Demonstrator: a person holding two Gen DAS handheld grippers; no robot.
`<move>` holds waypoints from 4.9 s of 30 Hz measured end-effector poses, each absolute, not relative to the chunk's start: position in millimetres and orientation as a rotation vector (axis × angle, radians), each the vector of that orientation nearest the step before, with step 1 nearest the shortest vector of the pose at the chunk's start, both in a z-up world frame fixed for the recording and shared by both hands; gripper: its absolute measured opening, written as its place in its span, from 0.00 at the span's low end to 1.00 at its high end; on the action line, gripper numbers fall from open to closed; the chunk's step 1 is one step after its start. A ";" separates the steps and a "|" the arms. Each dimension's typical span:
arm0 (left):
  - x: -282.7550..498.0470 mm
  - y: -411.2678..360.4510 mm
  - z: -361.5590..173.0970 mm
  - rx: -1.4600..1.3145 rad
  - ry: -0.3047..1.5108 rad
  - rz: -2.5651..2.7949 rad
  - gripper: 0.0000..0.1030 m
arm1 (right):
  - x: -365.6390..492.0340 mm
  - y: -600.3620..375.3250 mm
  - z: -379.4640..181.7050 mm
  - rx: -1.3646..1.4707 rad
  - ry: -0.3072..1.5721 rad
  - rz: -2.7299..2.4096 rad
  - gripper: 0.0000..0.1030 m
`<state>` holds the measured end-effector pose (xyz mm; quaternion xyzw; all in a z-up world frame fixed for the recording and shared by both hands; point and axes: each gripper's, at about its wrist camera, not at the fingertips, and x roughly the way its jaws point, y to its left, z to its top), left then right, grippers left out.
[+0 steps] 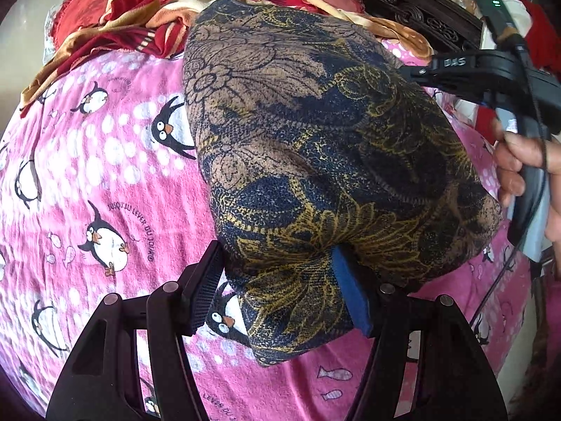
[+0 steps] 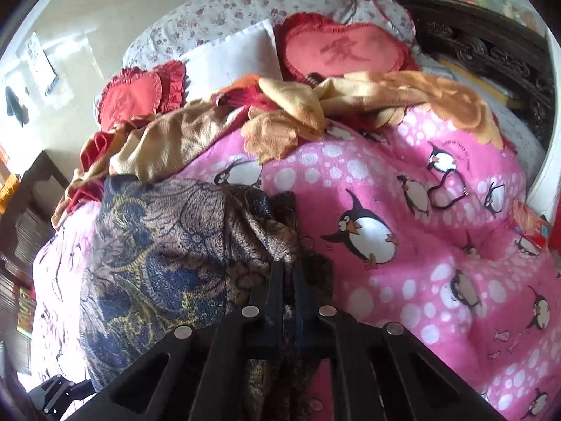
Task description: Fold small clothes
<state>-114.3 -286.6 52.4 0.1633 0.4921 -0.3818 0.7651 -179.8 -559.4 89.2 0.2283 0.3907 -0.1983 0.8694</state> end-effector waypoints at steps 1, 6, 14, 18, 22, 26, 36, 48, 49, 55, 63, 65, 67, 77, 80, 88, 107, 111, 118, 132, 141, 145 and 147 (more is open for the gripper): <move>-114.4 -287.3 52.7 0.353 1.070 -0.828 0.62 | -183.2 -559.5 93.7 0.491 0.803 -0.419 0.04; -113.2 -288.3 53.7 0.353 1.063 -0.820 0.62 | -204.6 -540.0 124.6 0.494 0.754 -0.380 0.10; -117.8 -284.6 59.9 0.354 1.048 -0.810 0.62 | -193.8 -489.8 118.4 0.356 0.808 -0.275 0.40; -121.2 -282.0 70.4 0.366 1.030 -0.810 0.62 | -180.2 -508.4 84.8 0.363 0.878 -0.374 0.38; -119.2 -278.8 79.9 0.363 1.010 -0.816 0.62 | -191.9 -513.3 94.8 0.418 0.854 -0.370 0.38; -110.8 -280.1 88.9 0.324 1.003 -0.842 0.62 | -212.3 -505.4 108.0 0.393 0.831 -0.366 0.39; -61.9 -285.6 88.4 0.083 1.092 -0.921 0.69 | -231.3 -527.1 75.4 0.531 0.809 -0.313 0.70; -32.7 -300.1 43.6 -0.094 1.191 -0.963 0.86 | -211.5 -539.8 46.9 0.720 0.781 -0.155 0.61; -34.7 -303.8 45.7 -0.079 1.193 -0.987 0.81 | -210.7 -536.4 51.5 0.693 0.785 -0.159 0.52; -46.6 -292.4 73.1 -0.045 1.160 -1.019 0.34 | -215.9 -516.8 84.7 0.680 0.766 -0.107 0.28; -75.6 -208.6 121.4 -0.038 1.138 -1.008 0.33 | -225.2 -436.6 123.0 0.630 0.797 0.068 0.27; -82.0 -182.9 120.5 -0.041 1.159 -0.979 0.33 | -229.6 -415.8 121.9 0.632 0.810 0.108 0.27; -94.0 -155.4 113.0 -0.012 1.177 -0.955 0.33 | -232.8 -396.6 113.1 0.610 0.836 0.124 0.27; -123.6 -117.1 91.9 0.177 1.112 -0.737 0.48 | -252.6 -351.0 95.9 0.471 0.953 0.001 0.32; -137.6 -117.7 99.1 0.183 1.068 -0.743 0.56 | -253.4 -321.8 114.7 0.316 0.925 0.032 0.32; -143.2 -139.1 89.1 0.224 1.049 -0.725 0.56 | -265.1 -315.5 135.4 0.202 0.844 0.002 0.37; -155.6 -135.3 112.6 0.255 0.899 -0.610 0.56 | -276.1 -298.6 103.6 0.105 0.877 -0.080 0.49; -161.3 -132.6 125.8 0.262 0.851 -0.589 0.56 | -278.4 -285.2 116.7 0.113 0.854 -0.170 0.51; -172.8 -123.7 136.7 0.242 0.827 -0.597 0.56 | -278.9 -271.1 125.5 0.118 0.819 -0.296 0.70; -184.6 -108.9 149.4 0.228 0.775 -0.576 0.56 | -276.0 -262.2 129.0 0.210 0.809 -0.320 0.82; -185.8 -107.9 148.7 0.223 0.767 -0.574 0.69 | -275.9 -265.3 125.1 0.227 0.822 -0.327 0.83; -185.2 -107.9 146.4 0.221 0.778 -0.575 0.69 | -275.0 -267.0 123.0 0.236 0.826 -0.326 0.83; -184.9 -108.2 145.4 0.223 0.781 -0.573 0.69 | -274.3 -267.5 122.6 0.240 0.826 -0.326 0.83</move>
